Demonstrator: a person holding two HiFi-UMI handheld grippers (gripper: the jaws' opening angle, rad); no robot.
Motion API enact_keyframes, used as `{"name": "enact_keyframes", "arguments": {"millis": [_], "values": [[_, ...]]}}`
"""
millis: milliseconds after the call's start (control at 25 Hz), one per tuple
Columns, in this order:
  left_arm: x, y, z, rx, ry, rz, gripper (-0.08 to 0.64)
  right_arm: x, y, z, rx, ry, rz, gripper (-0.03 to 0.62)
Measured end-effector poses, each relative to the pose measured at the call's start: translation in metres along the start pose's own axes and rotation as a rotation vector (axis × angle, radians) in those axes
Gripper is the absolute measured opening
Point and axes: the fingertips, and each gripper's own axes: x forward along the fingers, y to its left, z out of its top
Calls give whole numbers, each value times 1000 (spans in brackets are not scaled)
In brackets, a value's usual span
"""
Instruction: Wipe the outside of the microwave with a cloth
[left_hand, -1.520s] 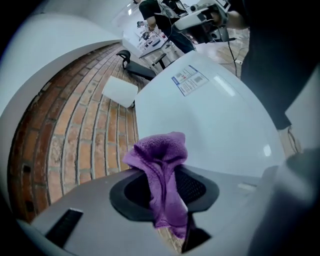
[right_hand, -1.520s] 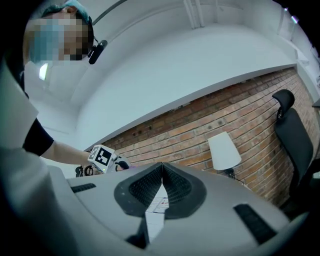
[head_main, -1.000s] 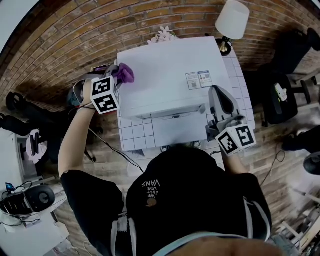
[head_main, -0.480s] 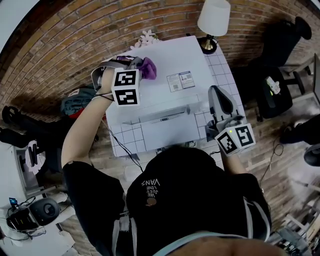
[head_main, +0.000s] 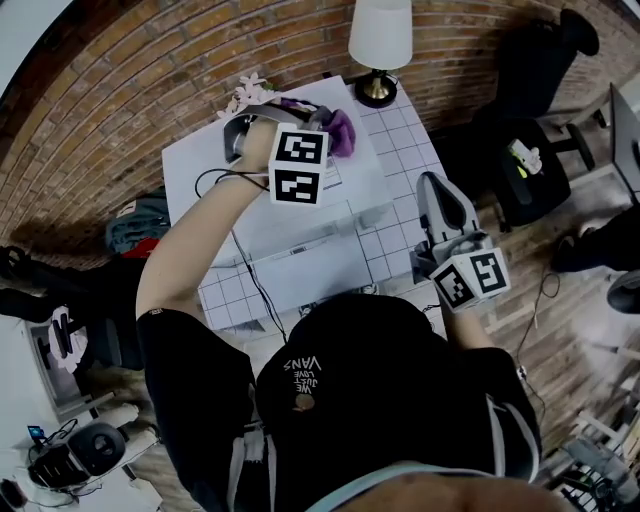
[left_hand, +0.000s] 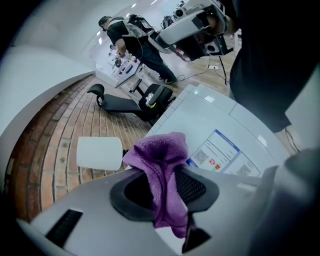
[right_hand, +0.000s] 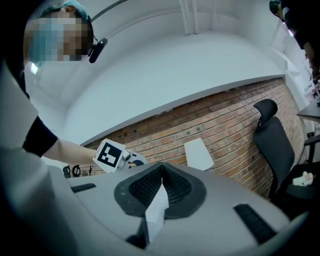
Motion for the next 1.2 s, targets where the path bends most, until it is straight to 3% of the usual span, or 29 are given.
{"name": "enact_keyframes", "arguments": {"millis": [280,520,880,1200], "values": [[15,21,38,37,-44,7,130,-5,-21,4,1,0,-26,0],[1,21,23,-21,-61,25,130,2,-11,6,-2,-4,-9,0],[-68,-49,-80,-108,36,35,130,31,49,-9,9,10,77,0],[-134,-146,-178,-296,114,24,130,53,117,-33,17,45,172,0]]}}
